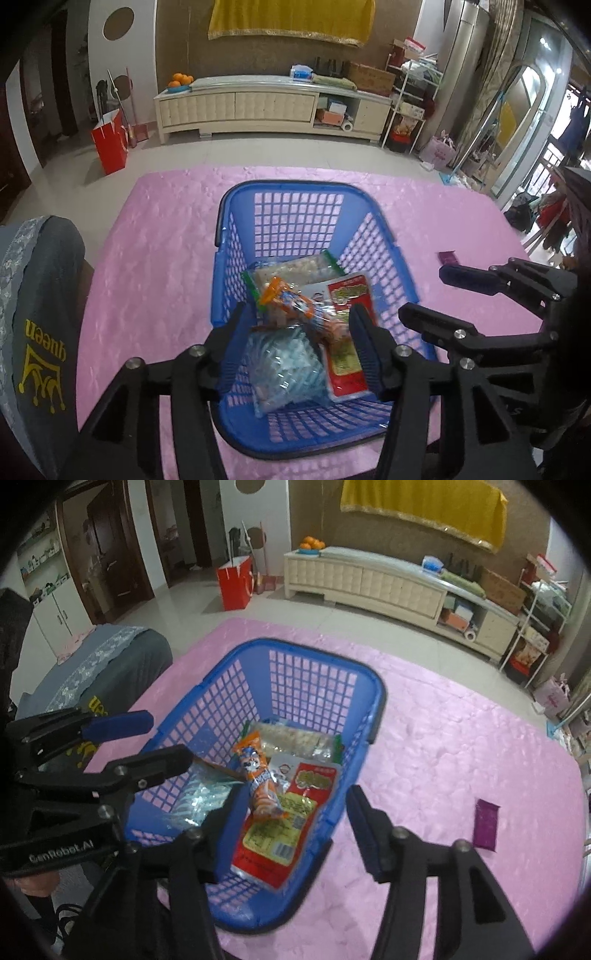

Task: Organize snacks
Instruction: 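Withdraw both tools from the basket toward the purple pack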

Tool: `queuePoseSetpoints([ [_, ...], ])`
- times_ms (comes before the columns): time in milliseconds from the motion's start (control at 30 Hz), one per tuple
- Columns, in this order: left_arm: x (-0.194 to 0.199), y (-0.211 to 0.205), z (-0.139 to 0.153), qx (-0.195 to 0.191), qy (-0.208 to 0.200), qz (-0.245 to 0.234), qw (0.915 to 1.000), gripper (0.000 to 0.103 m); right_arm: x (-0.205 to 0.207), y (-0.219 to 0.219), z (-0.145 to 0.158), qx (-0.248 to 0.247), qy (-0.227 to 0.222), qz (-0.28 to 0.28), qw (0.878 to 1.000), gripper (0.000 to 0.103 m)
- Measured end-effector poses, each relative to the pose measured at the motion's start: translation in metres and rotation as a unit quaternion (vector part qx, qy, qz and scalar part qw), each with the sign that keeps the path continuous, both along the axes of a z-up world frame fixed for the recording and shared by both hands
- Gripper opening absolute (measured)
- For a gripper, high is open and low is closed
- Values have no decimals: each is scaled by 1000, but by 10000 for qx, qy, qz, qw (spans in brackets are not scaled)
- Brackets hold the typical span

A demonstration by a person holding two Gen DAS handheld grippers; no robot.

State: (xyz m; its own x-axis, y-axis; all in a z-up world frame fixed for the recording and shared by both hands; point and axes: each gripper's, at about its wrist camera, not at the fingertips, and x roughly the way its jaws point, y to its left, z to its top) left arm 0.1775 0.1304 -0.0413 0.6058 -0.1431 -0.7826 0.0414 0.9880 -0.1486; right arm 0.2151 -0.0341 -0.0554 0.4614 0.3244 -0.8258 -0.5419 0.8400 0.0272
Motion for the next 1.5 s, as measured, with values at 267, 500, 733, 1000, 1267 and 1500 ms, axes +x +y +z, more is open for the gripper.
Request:
queuePoseSetpoints([
  [267, -34, -33, 39, 103, -346, -77, 9993, 57, -30, -29, 44, 73, -406, -145, 9990, 66],
  [500, -54, -64, 63, 222, -574, -265, 9978, 59, -47, -59, 72, 134, -682, -364, 9969, 71],
  [733, -57, -101, 76, 260, -724, -471, 9959, 63, -57, -92, 82, 130, -853, -675, 9940, 81],
  [1000, -45, -149, 73, 296, -727, -680, 9946, 64, -55, -134, 83, 74, -902, -985, 9910, 83],
  [1267, -24, -189, 61, 288, -624, -811, 9943, 64, -38, -175, 71, 62, -756, -1223, 9896, 87],
  [1500, 0, -221, 37, 495, -377, -966, 9934, 64, -22, -203, 47, 138, -520, -1395, 9888, 87],
])
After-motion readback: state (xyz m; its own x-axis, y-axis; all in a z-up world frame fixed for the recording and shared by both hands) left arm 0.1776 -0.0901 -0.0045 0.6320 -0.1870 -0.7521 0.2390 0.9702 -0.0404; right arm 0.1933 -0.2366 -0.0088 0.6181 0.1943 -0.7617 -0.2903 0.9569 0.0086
